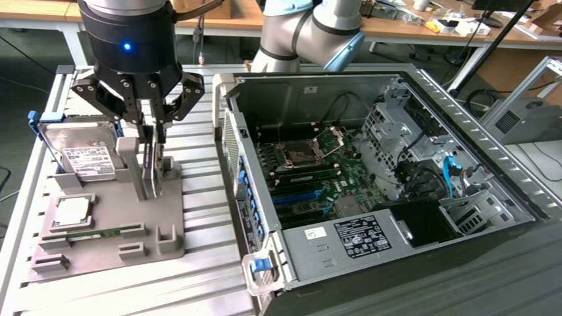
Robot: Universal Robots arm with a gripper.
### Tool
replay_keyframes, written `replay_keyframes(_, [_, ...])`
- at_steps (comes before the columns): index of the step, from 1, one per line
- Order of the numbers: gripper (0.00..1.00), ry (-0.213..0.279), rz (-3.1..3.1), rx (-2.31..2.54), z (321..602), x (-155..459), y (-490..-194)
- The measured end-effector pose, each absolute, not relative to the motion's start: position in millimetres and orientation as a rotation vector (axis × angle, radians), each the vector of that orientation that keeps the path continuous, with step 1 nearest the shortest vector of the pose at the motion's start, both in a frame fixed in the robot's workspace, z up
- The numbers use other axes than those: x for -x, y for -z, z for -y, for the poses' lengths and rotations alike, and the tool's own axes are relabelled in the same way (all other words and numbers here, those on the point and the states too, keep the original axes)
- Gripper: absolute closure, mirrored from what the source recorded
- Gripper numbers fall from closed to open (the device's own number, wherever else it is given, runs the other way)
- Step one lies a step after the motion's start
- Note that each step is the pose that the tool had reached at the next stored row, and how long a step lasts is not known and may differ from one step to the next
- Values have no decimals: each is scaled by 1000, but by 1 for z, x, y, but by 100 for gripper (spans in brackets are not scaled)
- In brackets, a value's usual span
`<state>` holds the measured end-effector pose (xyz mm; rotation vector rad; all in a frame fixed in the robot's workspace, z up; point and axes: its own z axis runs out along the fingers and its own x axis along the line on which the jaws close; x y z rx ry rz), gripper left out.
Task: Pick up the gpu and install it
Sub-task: 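Pick up the gpu and move the gpu toward the slot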
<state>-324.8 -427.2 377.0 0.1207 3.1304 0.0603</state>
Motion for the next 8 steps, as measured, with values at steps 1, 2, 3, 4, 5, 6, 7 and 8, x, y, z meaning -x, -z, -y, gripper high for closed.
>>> replay_keyframes(1, [73, -60, -3130, -121, 427, 325, -378])
replay_keyframes(2, [73, -60, -3130, -121, 427, 325, -380])
replay_keyframes(3, [73, -60, -3130, -121, 427, 325, -382])
replay_keyframes(4, [73, -60, -3130, -121, 427, 325, -383])
replay_keyframes(5, [73, -60, -3130, -121, 427, 325, -384])
replay_keyframes(6, [73, -60, -3130, -121, 427, 325, -385])
replay_keyframes(7, [73, -60, -3130, -121, 427, 325, -387])
replay_keyframes(8, [73, -60, -3130, -121, 427, 325, -389])
